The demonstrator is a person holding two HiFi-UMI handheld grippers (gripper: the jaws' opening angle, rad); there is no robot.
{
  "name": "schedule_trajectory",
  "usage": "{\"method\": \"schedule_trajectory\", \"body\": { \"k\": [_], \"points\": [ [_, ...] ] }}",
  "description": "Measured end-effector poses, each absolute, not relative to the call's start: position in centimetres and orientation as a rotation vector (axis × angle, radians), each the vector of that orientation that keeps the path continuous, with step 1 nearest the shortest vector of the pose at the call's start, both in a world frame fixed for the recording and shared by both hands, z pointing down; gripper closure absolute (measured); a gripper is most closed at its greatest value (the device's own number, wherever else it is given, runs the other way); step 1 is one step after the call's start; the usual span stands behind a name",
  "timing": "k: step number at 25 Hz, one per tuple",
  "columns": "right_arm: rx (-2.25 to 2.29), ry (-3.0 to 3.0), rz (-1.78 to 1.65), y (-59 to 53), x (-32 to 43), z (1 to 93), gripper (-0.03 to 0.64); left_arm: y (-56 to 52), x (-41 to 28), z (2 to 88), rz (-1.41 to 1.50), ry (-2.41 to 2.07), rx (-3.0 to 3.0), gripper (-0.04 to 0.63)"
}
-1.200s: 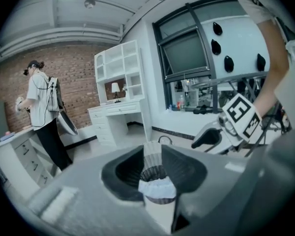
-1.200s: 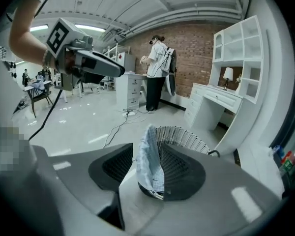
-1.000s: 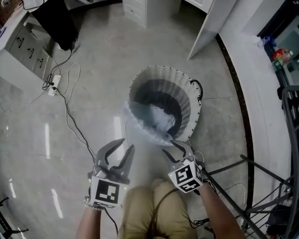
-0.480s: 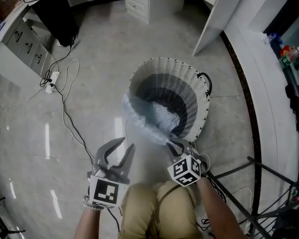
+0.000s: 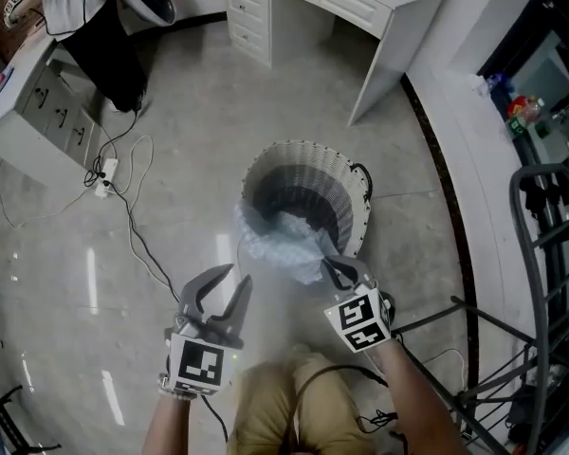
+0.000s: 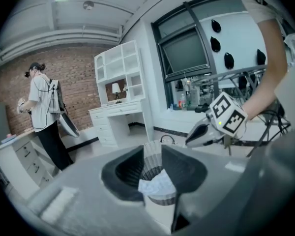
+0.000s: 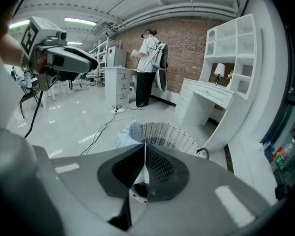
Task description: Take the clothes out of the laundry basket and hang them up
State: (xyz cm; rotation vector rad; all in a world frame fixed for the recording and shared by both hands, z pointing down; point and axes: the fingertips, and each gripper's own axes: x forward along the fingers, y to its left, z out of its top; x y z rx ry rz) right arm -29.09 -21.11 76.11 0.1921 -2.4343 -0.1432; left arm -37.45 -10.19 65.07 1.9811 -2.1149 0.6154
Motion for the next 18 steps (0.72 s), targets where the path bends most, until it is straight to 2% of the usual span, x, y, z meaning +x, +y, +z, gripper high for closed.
{"method": "schedule_trajectory", "body": {
  "k": [10, 18],
  "points": [
    [0.340, -2.556, -0.164, -26.0, -28.0, 55.6, 0.607, -13.5, -36.1, 50.1, 0.647, -2.126, 2.049, 0.483],
    [0.517, -2.628, -0.286, -29.0, -24.4, 42.5, 0.607, -16.9, -33.0, 43.4, 0.669, -2.071, 2.212, 0.472]
  ]
}}
